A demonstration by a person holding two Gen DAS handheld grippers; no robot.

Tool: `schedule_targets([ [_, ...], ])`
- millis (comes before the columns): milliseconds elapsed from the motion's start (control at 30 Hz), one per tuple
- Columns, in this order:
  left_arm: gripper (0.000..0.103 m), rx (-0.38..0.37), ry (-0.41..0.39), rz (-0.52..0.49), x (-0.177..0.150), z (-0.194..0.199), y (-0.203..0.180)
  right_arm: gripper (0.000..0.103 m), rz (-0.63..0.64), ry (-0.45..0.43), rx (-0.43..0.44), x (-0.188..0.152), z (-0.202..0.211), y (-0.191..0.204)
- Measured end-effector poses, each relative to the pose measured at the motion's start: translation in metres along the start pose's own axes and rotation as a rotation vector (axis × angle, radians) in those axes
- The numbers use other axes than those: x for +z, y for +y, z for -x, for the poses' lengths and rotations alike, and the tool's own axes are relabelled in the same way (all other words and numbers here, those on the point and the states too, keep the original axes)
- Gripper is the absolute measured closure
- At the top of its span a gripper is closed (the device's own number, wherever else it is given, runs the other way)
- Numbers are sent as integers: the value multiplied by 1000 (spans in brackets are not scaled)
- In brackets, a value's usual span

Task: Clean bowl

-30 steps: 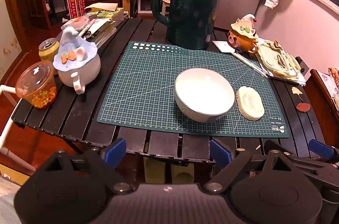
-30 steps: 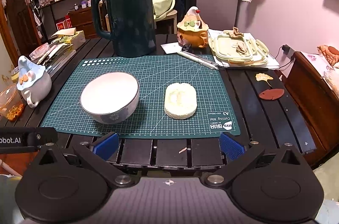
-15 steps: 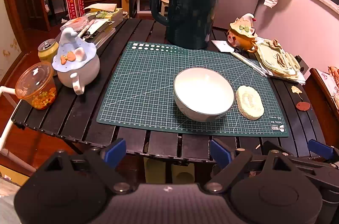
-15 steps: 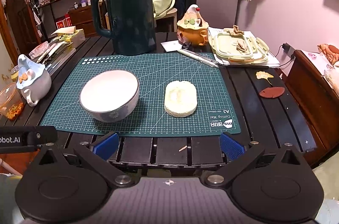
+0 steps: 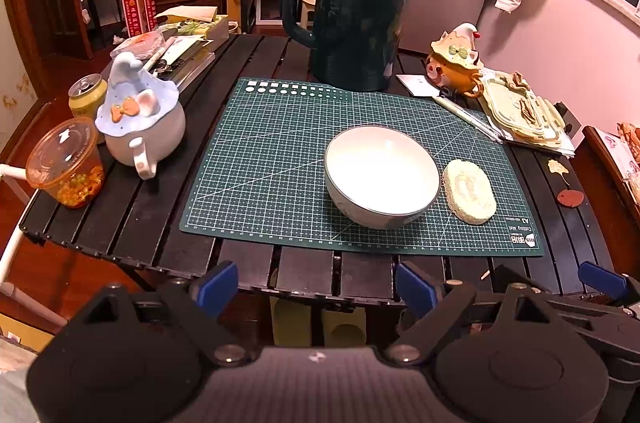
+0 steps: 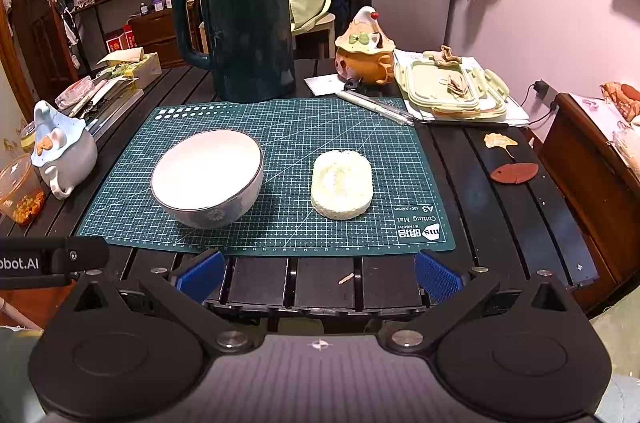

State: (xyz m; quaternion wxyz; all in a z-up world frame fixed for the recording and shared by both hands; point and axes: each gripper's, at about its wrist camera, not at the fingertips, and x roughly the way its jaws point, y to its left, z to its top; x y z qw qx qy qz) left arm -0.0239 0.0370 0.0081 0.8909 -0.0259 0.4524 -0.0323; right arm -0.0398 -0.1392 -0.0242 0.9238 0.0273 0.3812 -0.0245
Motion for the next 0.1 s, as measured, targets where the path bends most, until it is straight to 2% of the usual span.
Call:
schedule_targets([
  [100,17,3,-1,-3,0,0,0,0,0,1,0,0,0,0],
])
